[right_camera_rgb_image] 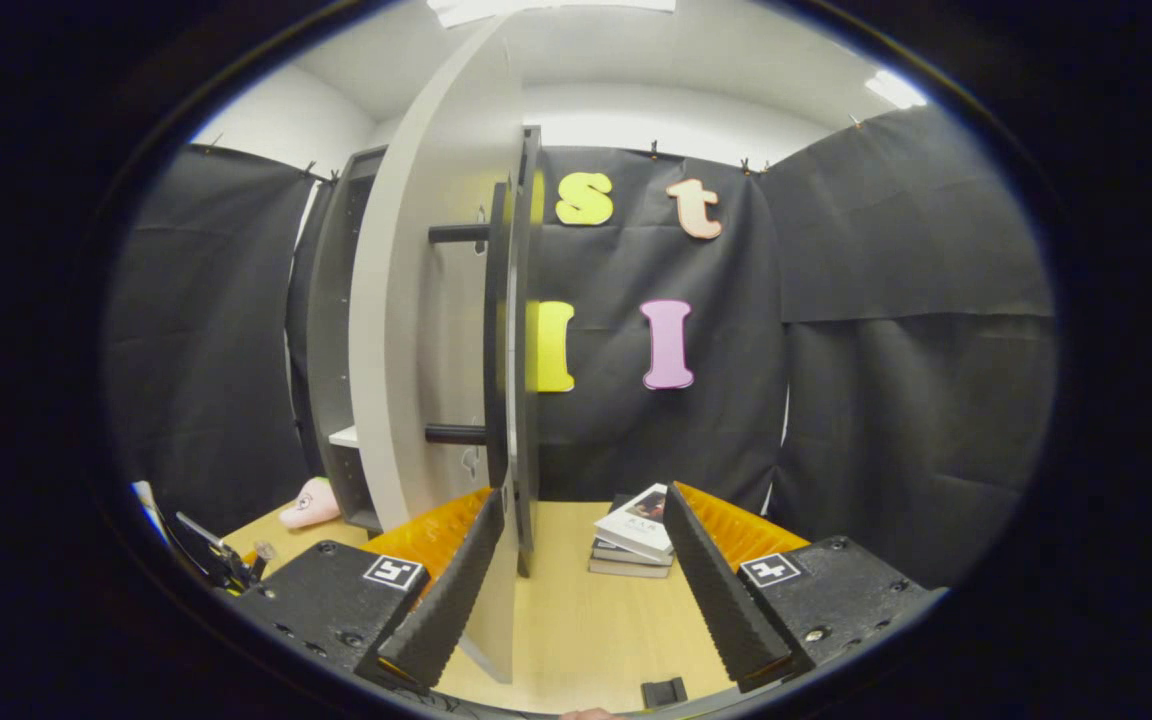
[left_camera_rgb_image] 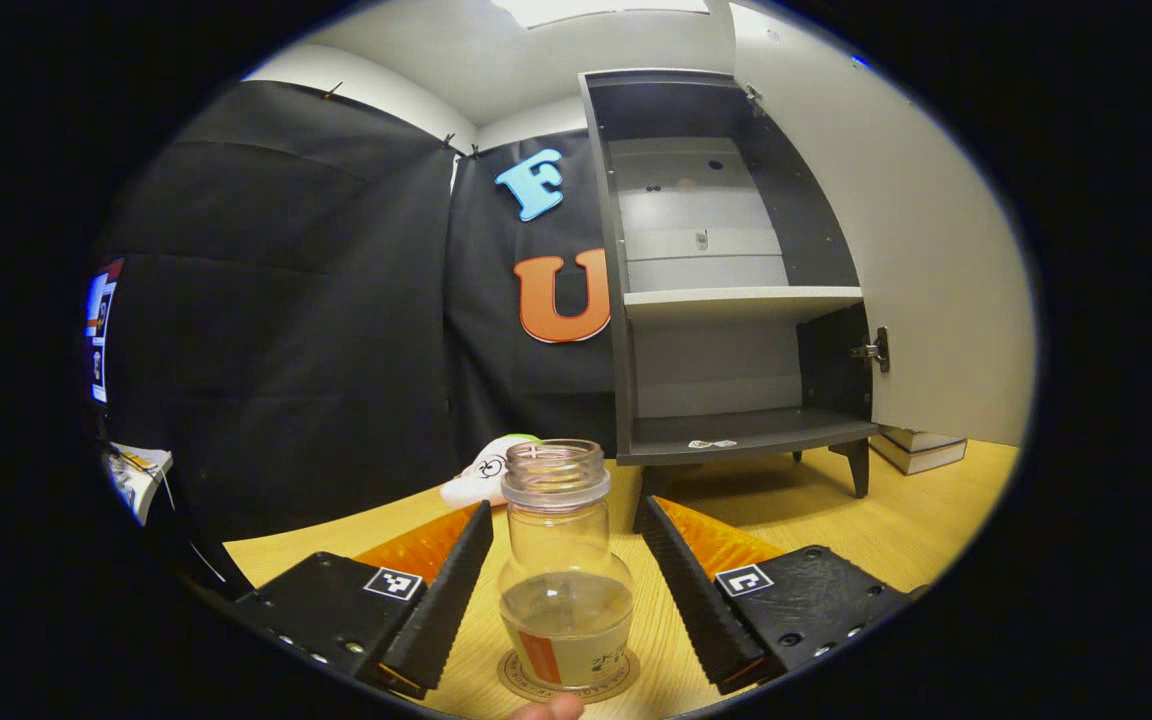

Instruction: Open the cabinet door with the right hand, grasp the bottle in the cabinet with the left hand and place it on the coaster, then close the cabinet door with the right hand.

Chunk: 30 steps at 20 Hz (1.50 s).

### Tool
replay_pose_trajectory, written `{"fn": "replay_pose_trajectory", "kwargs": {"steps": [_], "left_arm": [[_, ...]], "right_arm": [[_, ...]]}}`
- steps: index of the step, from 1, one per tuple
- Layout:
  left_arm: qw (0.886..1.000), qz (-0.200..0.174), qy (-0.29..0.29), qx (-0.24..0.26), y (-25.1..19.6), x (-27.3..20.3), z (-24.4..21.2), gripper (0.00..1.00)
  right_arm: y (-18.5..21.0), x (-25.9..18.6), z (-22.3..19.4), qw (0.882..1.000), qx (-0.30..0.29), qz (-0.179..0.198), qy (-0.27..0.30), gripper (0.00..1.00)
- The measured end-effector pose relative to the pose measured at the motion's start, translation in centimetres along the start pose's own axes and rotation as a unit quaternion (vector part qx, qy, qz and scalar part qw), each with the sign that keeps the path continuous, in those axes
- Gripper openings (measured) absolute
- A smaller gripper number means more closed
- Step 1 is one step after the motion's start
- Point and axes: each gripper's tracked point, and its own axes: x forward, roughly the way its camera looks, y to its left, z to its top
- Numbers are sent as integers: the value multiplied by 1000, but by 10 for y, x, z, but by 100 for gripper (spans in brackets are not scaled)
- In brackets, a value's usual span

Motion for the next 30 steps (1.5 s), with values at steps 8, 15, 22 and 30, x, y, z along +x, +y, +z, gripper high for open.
{"fn": "replay_pose_trajectory", "kwargs": {"steps": [8,15,22,30], "left_arm": [[1000,-9,-13,-15,10,-17,63,96],[996,-64,-15,-65,13,-23,169,97],[996,-68,3,-55,18,-31,208,95],[996,-84,-15,-33,8,-42,217,95]], "right_arm": [[0,0,2,1000,-10,5,-4,97],[-2,-3,1,1000,-7,6,-21,97],[-26,-8,9,1000,9,-5,-13,100],[-21,-5,63,996,-27,-3,-83,97]]}}
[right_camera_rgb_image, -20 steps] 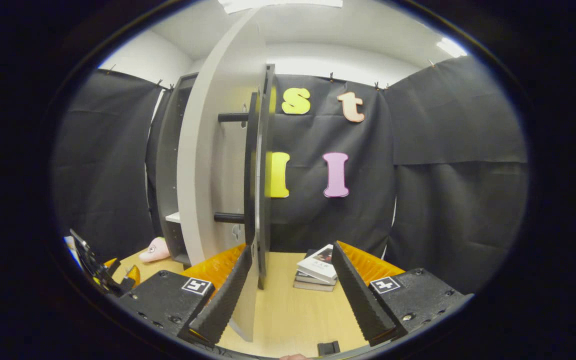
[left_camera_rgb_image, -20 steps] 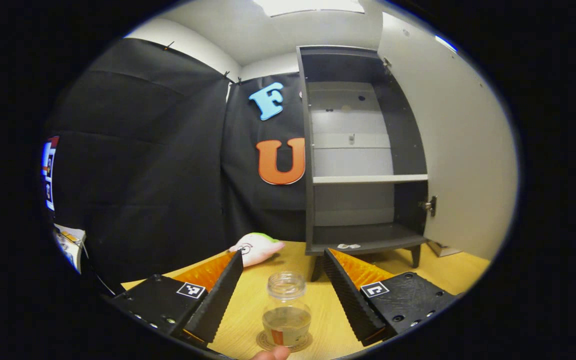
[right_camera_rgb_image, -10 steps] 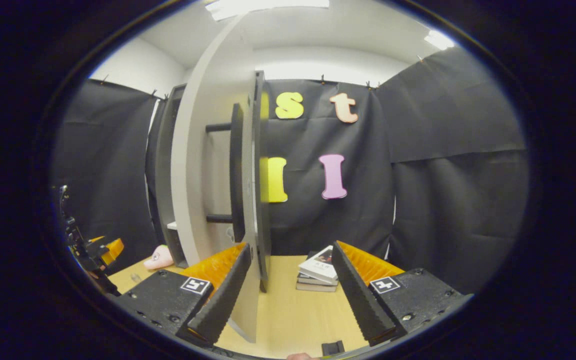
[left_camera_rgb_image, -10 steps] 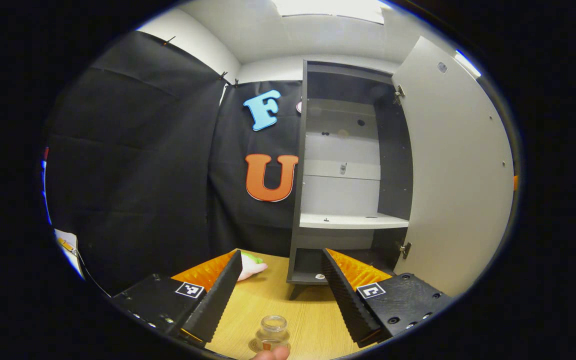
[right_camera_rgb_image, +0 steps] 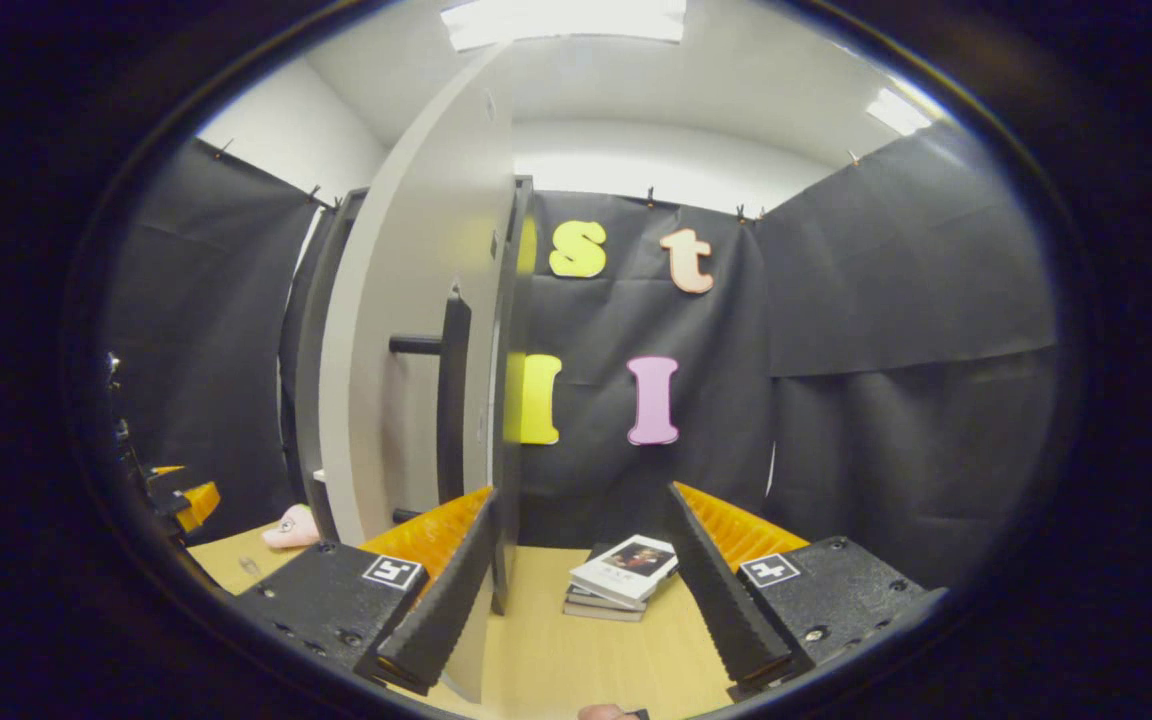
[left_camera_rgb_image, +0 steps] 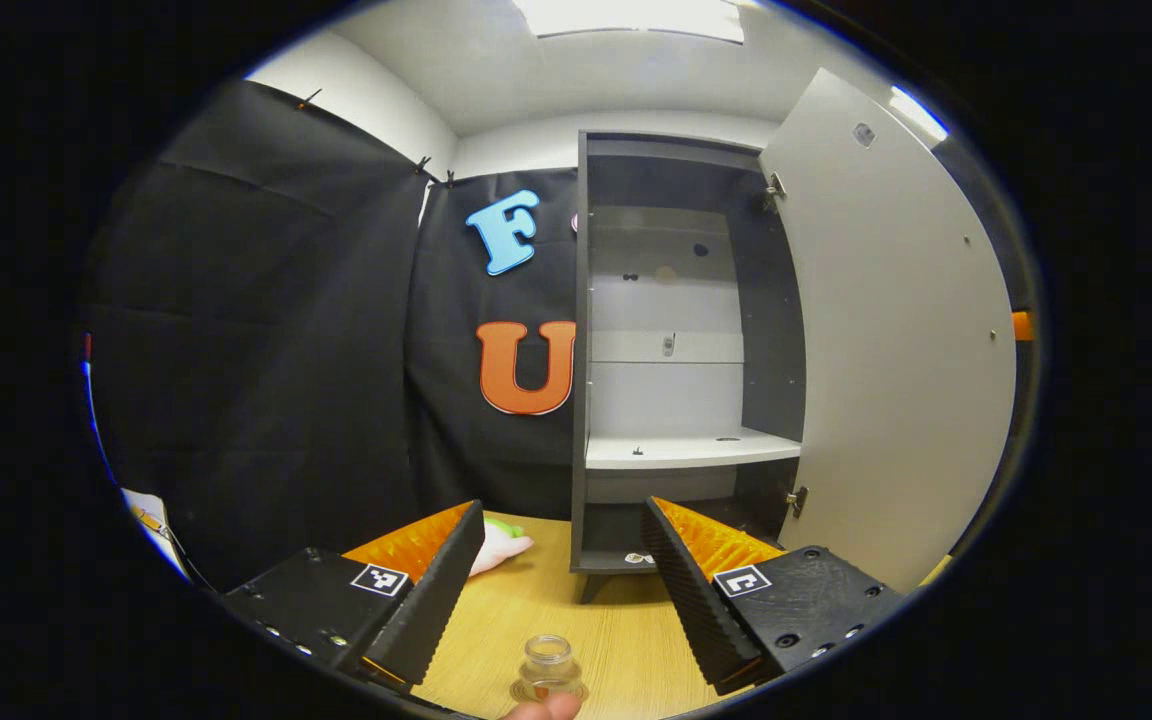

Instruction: Open the cabinet door with the right hand, grasp the bottle in the cabinet with the left hand and place it on the coaster, then close the cabinet door with the right hand.

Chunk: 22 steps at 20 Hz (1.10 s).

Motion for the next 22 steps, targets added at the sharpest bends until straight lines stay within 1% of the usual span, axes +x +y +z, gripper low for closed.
{"fn": "replay_pose_trajectory", "kwargs": {"steps": [1,3,5,9,12,14,19,22], "left_arm": [[1000,-2,0,1,-2,-1,0,95],[1000,-13,0,2,-7,-1,0,95],[1000,-20,-1,-3,-10,-2,-1,95],[1000,-22,1,-9,-11,-4,-5,95],[1000,-20,-5,-1,-6,-7,-3,95],[1000,-17,-5,0,-2,-8,-6,95],[1000,-6,2,1,13,-9,-14,95],[1000,0,0,3,22,-11,-15,95]], "right_arm": [[5,3,0,1000,0,6,0,100],[6,4,1,1000,-4,8,-4,94],[10,3,0,1000,-1,14,-4,94],[37,-2,1,999,6,50,-4,94],[68,-3,3,996,-1,84,-8,94],[93,-3,2,993,3,114,-9,94],[158,12,4,982,14,188,-10,93],[207,30,6,974,14,226,-10,93]]}}
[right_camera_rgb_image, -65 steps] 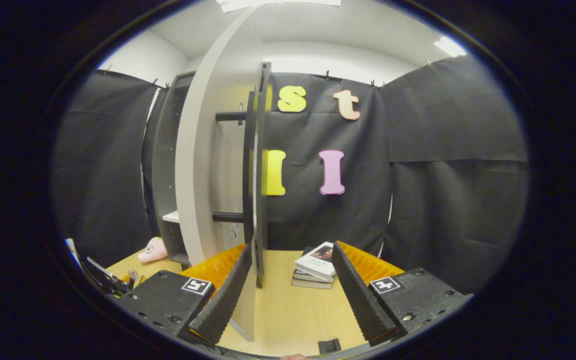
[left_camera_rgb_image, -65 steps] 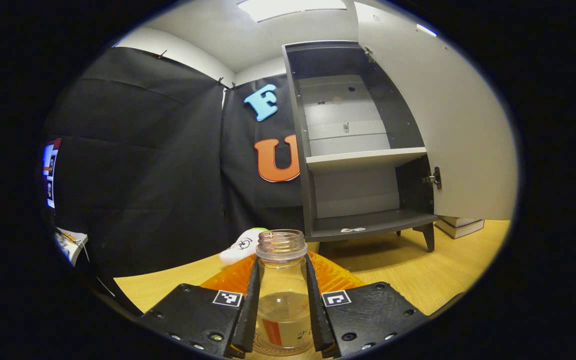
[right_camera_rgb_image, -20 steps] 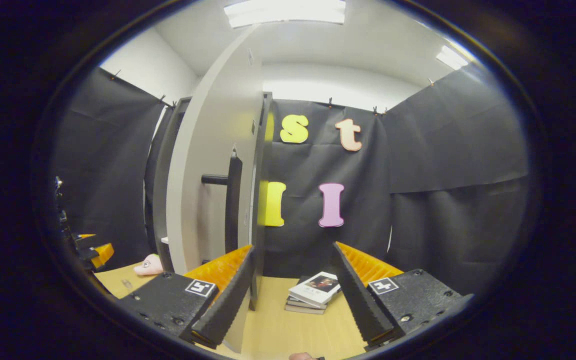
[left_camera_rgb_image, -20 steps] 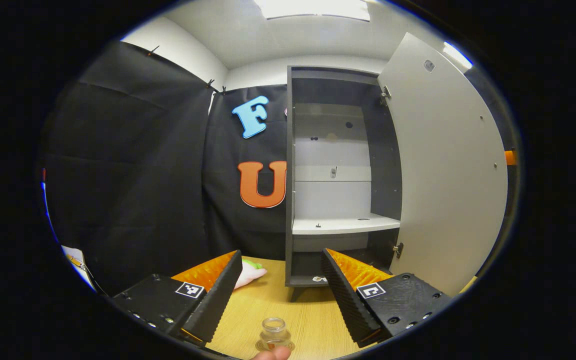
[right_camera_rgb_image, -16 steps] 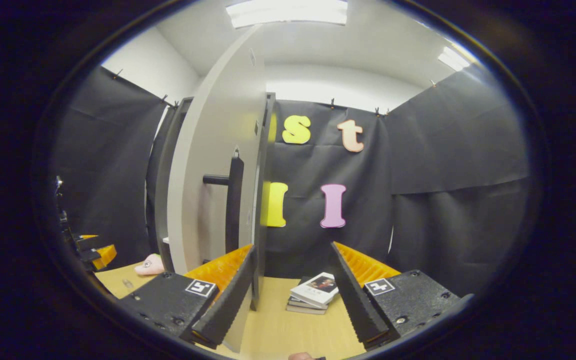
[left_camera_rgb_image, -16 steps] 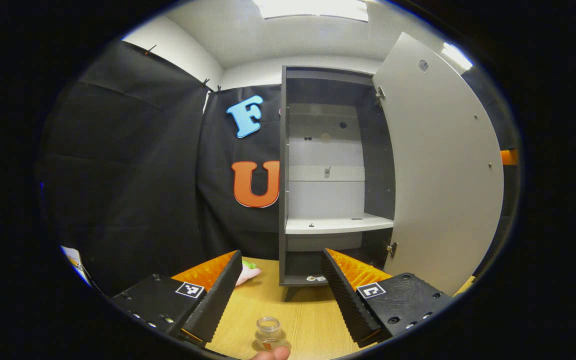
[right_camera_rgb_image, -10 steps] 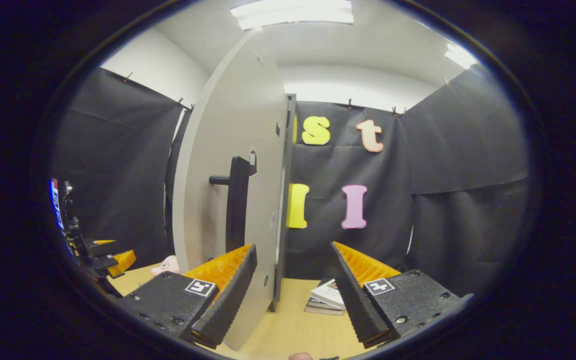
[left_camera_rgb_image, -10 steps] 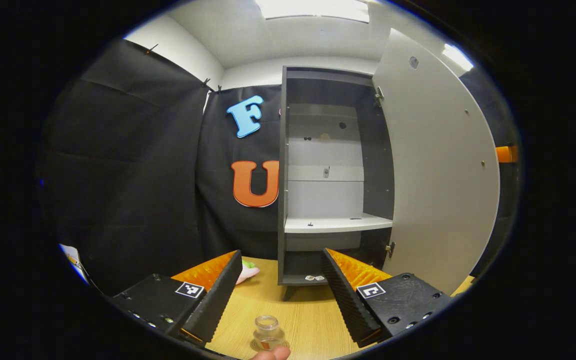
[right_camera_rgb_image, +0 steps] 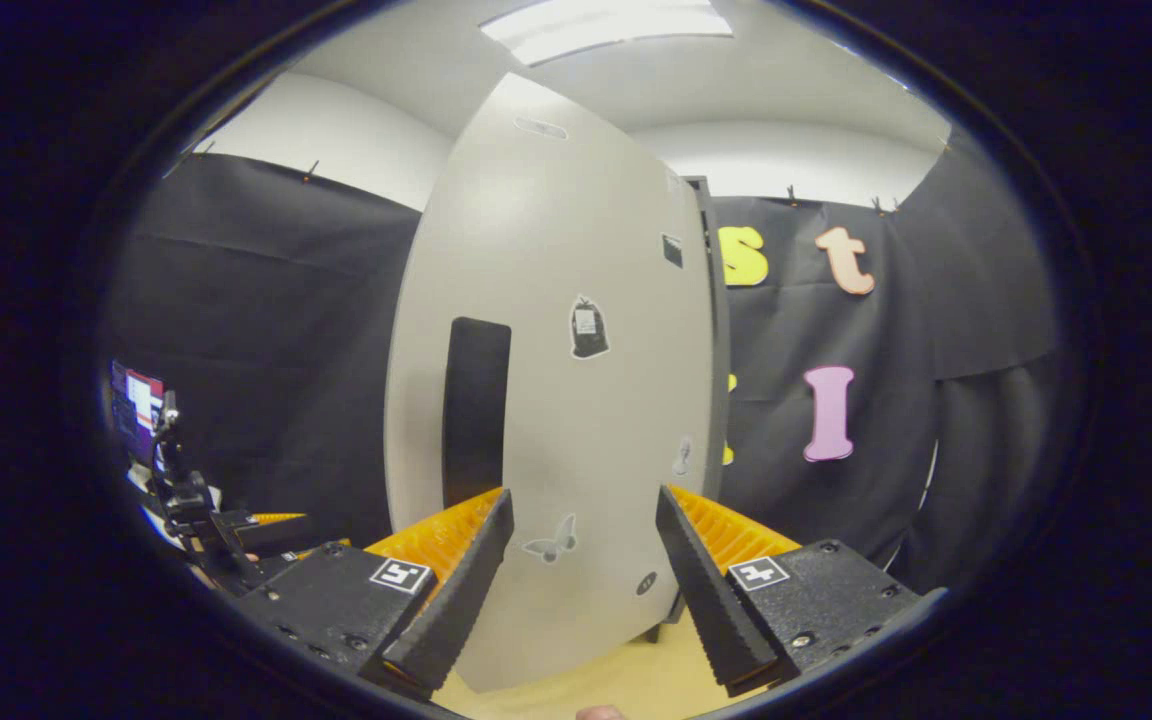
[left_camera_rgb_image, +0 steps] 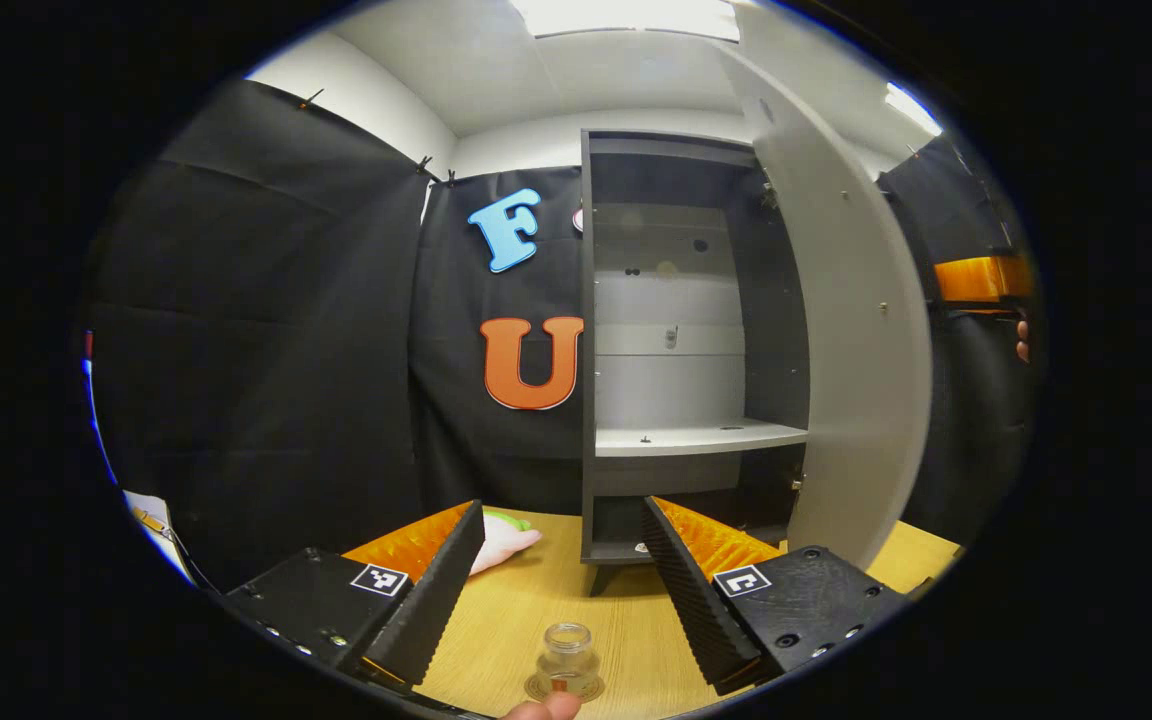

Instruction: Open the cabinet door with the right hand, grasp the bottle in the cabinet with the left hand and place it on the coaster, then close the cabinet door with the right hand.

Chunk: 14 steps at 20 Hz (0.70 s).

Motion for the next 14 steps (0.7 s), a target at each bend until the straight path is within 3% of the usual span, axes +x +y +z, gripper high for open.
{"fn": "replay_pose_trajectory", "kwargs": {"steps": [5,10,14], "left_arm": [[1000,16,5,-2,23,5,-5,95],[999,47,12,-11,55,7,-13,95],[997,74,8,-16,80,4,-16,95]], "right_arm": [[59,76,4,998,6,56,-3,94],[106,156,4,997,-9,70,-8,99],[129,181,-7,997,-3,81,1,99]]}}
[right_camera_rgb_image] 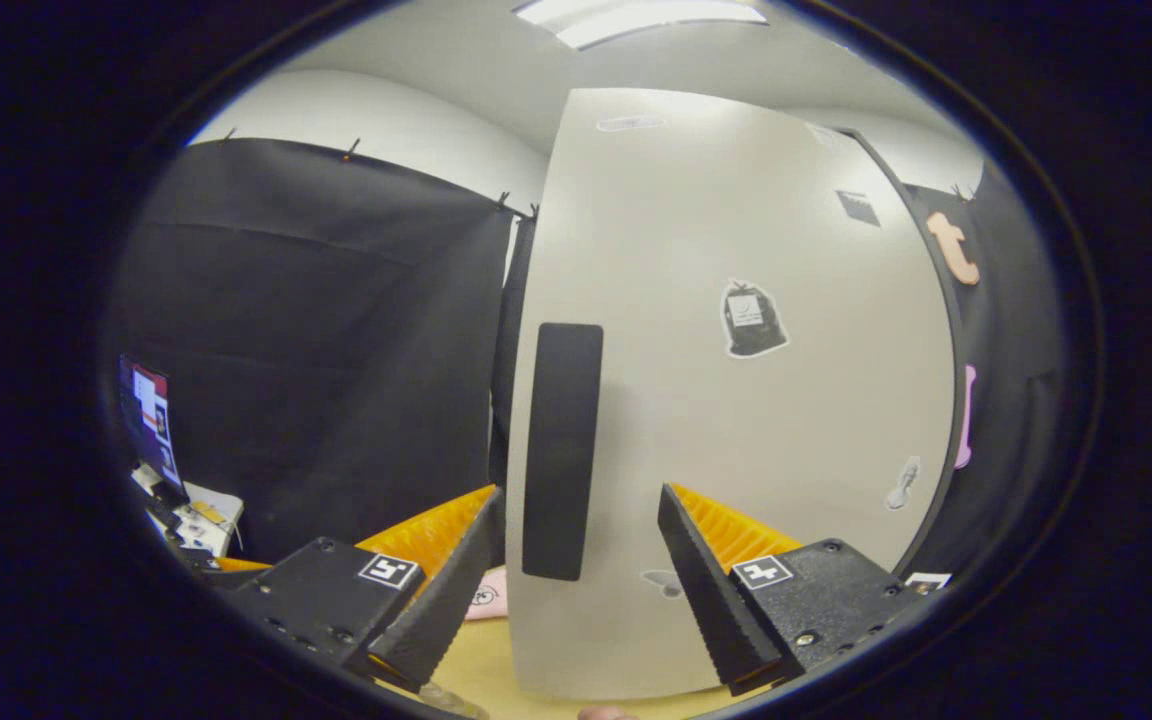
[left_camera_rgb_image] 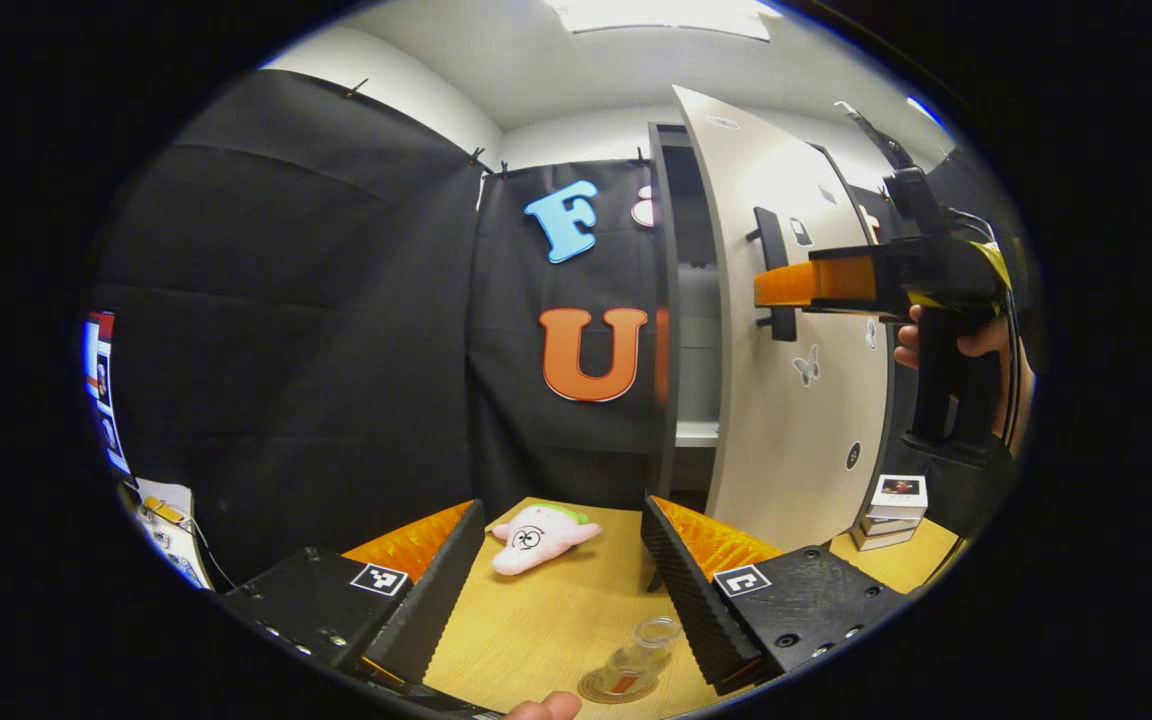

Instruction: Open the cabinet door with the right hand, grasp the bottle in the cabinet with the left hand and place it on the coaster, then close the cabinet door with the right hand.

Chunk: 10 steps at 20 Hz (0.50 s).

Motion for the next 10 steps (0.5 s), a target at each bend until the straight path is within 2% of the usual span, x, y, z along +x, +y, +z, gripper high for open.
{"fn": "replay_pose_trajectory", "kwargs": {"steps": [5,10], "left_arm": [[1000,11,-2,-2,10,-5,-2,95],[1000,-7,-6,2,-7,-7,3,95]], "right_arm": [[7,-17,0,1000,4,0,-3,99],[-8,-50,-2,1000,9,-21,0,99]]}}
